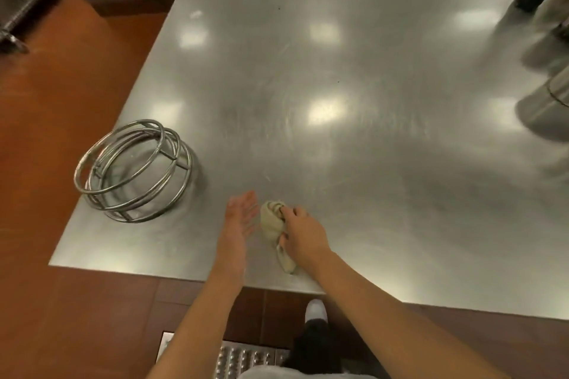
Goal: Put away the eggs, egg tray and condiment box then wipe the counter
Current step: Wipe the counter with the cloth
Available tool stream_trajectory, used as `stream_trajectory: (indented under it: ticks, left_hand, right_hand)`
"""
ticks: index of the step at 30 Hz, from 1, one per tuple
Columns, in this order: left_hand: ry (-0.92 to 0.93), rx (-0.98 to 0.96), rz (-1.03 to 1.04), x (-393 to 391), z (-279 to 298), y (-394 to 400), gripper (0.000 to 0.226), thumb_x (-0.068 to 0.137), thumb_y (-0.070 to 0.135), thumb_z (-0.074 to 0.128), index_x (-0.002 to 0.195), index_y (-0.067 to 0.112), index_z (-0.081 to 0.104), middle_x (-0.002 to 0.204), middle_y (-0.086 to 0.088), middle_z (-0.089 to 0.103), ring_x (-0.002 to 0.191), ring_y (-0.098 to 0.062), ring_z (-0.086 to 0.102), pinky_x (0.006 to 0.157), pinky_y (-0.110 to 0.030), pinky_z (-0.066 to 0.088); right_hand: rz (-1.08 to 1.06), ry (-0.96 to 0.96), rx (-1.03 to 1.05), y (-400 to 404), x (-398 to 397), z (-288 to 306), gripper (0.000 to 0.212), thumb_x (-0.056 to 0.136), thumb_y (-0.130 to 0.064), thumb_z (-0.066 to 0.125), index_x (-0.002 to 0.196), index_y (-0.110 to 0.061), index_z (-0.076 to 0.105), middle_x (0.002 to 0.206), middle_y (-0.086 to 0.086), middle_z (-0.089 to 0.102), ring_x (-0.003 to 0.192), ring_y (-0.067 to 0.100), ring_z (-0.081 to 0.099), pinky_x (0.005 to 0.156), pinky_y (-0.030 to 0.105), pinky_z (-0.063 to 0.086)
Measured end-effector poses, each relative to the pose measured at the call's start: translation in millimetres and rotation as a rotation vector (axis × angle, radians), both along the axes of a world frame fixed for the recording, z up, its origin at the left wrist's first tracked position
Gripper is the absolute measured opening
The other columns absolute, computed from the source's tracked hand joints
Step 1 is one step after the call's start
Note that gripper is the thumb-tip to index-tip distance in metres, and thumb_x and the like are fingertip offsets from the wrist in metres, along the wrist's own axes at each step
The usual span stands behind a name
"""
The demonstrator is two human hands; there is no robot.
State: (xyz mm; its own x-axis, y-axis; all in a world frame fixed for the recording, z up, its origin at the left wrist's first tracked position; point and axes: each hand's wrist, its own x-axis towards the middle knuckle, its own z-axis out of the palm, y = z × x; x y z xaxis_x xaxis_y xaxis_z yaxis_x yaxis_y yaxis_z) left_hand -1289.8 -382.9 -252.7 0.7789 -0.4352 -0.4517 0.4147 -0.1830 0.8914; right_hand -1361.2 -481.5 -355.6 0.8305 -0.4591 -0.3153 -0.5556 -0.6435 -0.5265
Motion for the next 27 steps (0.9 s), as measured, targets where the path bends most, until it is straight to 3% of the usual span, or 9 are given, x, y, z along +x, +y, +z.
stream_trajectory:
  ticks: [3,11,15,21,24,27]
  left_hand:
    - [0.011,-0.001,-0.001,5,-3,-2,0.047,0.108,0.038,0.011,0.131,0.021,0.049,0.136,-0.001,0.053,0.123,-0.017,0.051,0.107,-0.037,0.033]
    - [-0.009,-0.005,-0.077,-4,-16,-9,0.051,0.106,0.043,0.014,0.135,0.022,0.050,0.139,0.001,0.054,0.122,-0.010,0.054,0.105,-0.028,0.035]
    - [-0.008,-0.012,-0.057,-1,-18,-3,0.053,0.106,0.043,0.013,0.138,0.020,0.048,0.141,-0.001,0.052,0.127,-0.014,0.050,0.101,-0.027,0.035]
    - [-0.039,-0.011,-0.008,4,-14,30,0.063,0.090,0.060,0.019,0.134,0.026,0.050,0.140,0.002,0.054,0.126,-0.012,0.052,0.109,-0.032,0.033]
    - [-0.040,0.011,0.057,8,-11,48,0.055,0.099,0.054,0.018,0.131,0.026,0.052,0.140,-0.001,0.055,0.129,-0.015,0.052,0.112,-0.036,0.034]
    - [-0.046,0.031,0.078,8,-5,62,0.051,0.100,0.054,0.019,0.126,0.028,0.054,0.137,0.000,0.057,0.128,-0.014,0.053,0.113,-0.037,0.034]
  right_hand:
    - [-0.078,-0.013,-0.029,-30,-12,3,0.049,0.089,-0.022,0.054,0.137,-0.021,0.047,0.122,0.011,0.052,0.106,0.034,0.057,0.081,0.039,0.051]
    - [-0.494,0.063,-0.167,-159,-94,12,0.050,0.090,-0.018,0.060,0.138,-0.010,0.050,0.124,0.023,0.055,0.112,0.041,0.054,0.087,0.045,0.045]
    - [-0.539,0.104,-0.207,-166,-100,11,0.047,0.091,-0.016,0.059,0.135,-0.005,0.050,0.121,0.026,0.055,0.109,0.042,0.054,0.084,0.043,0.044]
    - [-0.391,0.032,-0.185,-90,-46,11,0.044,0.091,-0.021,0.058,0.133,-0.009,0.051,0.120,0.019,0.052,0.096,0.038,0.058,0.071,0.036,0.043]
    - [-0.198,-0.013,-0.135,-26,-9,10,0.045,0.089,-0.025,0.057,0.132,-0.015,0.049,0.118,0.012,0.051,0.095,0.032,0.058,0.068,0.033,0.043]
    - [-0.002,-0.022,-0.069,42,20,4,0.046,0.086,-0.026,0.059,0.130,-0.018,0.047,0.121,0.009,0.051,0.103,0.032,0.057,0.079,0.038,0.049]
